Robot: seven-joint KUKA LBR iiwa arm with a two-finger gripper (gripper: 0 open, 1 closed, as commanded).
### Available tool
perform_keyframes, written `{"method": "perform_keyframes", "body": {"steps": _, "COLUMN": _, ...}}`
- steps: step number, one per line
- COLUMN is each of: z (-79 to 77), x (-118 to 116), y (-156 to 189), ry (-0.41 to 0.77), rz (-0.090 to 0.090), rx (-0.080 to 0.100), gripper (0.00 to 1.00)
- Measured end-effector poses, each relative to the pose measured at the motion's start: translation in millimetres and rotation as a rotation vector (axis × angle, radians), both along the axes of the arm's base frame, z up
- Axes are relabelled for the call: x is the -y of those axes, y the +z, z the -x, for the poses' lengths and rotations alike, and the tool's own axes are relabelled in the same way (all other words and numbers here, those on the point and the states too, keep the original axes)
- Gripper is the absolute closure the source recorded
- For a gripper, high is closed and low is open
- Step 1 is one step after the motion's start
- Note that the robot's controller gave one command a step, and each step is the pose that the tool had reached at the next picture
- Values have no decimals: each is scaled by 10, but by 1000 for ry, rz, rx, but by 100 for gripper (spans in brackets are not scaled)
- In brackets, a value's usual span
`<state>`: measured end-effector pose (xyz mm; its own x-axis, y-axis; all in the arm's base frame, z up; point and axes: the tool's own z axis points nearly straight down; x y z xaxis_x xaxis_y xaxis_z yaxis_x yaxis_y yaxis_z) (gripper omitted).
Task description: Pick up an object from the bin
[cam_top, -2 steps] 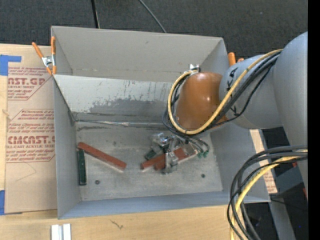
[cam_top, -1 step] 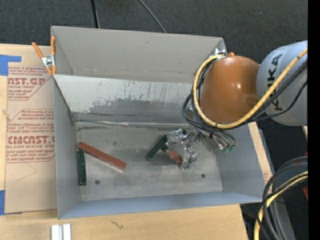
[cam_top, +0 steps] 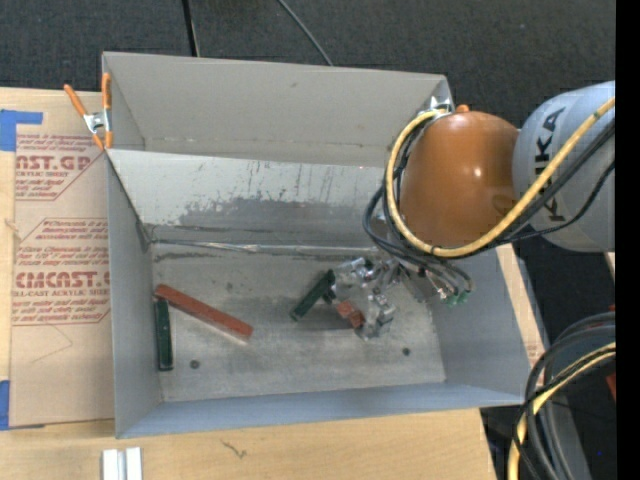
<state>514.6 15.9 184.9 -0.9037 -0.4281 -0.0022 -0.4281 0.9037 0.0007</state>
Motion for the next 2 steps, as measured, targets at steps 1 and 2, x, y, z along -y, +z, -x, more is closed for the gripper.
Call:
{"method": "perform_keyframes", "body": {"steps": 1, "z": -20, "x": 41, "y": 526, "ry": 13, "rz": 1, "rx": -6, "gripper": 100}}
{"method": "perform_keyframes", "body": {"steps": 2, "z": 25, "x": 100, "y": 751, "ry": 19, "rz": -1, "rx": -2, "gripper": 100}}
